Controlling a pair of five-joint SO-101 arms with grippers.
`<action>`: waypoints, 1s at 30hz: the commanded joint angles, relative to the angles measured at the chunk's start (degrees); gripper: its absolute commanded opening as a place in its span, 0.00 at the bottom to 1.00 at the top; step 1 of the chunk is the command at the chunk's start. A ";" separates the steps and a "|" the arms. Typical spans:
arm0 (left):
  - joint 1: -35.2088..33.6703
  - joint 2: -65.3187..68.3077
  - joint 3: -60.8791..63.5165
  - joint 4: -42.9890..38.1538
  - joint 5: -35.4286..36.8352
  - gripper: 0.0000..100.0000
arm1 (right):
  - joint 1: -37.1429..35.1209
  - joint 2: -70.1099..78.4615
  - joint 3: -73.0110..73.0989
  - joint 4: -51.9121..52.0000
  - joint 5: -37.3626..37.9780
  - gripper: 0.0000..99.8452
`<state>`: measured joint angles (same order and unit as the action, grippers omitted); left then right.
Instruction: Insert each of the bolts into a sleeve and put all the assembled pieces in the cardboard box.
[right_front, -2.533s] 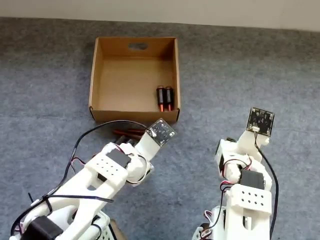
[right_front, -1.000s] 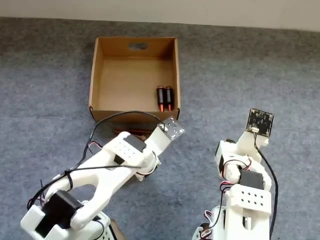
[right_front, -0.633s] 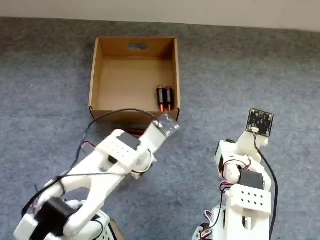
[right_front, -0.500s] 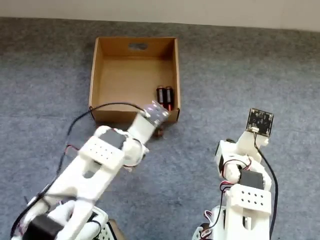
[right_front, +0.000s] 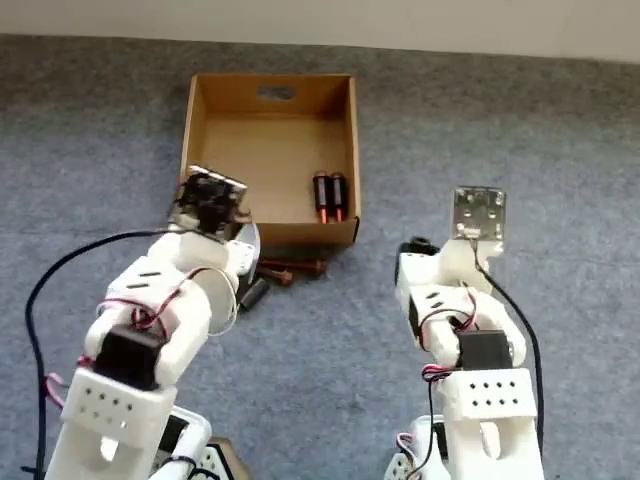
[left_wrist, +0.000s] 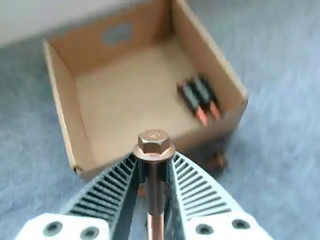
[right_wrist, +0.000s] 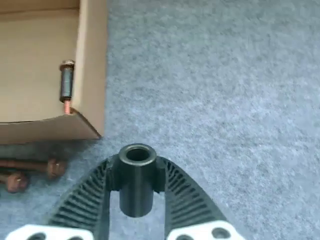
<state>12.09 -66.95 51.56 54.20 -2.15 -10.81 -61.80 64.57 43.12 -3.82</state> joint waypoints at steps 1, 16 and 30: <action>-0.57 -4.70 -1.71 -6.59 5.80 0.01 | -6.46 -1.19 -6.20 -1.19 -0.53 0.01; -0.40 -5.14 13.76 -48.09 7.12 0.01 | -16.04 -1.10 5.58 -32.31 -0.26 0.01; 9.89 -4.97 14.11 -56.79 15.21 0.01 | -16.04 -8.22 12.26 -35.03 -0.26 0.01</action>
<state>20.97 -71.16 66.68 -0.84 9.71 -26.37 -65.05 76.44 9.19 -4.00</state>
